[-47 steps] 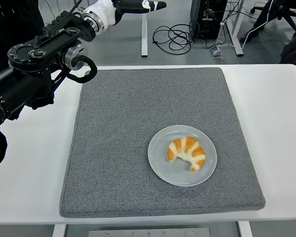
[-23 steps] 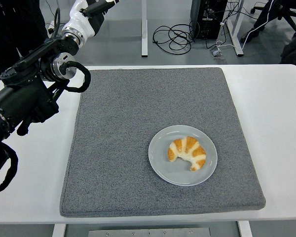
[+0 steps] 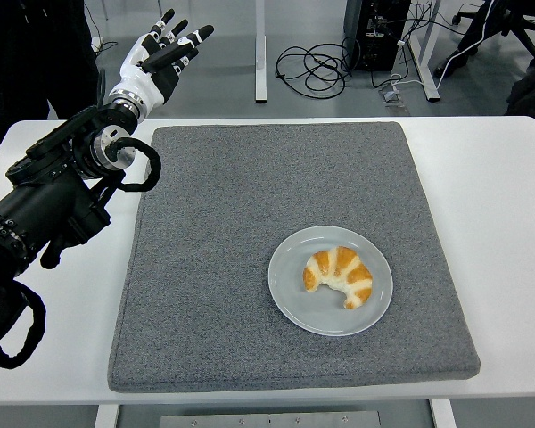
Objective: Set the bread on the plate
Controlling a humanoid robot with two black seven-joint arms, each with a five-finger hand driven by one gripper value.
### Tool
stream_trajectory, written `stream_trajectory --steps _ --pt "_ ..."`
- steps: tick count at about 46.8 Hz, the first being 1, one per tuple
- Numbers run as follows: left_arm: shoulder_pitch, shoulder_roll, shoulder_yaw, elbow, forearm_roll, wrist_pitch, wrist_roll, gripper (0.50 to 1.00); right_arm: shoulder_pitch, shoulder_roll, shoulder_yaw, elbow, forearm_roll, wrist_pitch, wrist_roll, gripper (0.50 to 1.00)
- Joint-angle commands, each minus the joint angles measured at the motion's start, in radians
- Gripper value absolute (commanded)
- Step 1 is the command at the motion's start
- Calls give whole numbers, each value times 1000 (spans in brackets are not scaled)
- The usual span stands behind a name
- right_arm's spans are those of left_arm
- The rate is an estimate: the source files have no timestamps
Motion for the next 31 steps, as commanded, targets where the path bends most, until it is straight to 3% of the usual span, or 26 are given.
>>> stream_trajectory --steps 1,31 --pt "0 0 -10 0 -16 0 0 974 0 0 -1 0 0 0 0 1000" --pt "13 0 2 0 -13 -8 -3 975 0 0 -11 8 0 -3 0 1000"
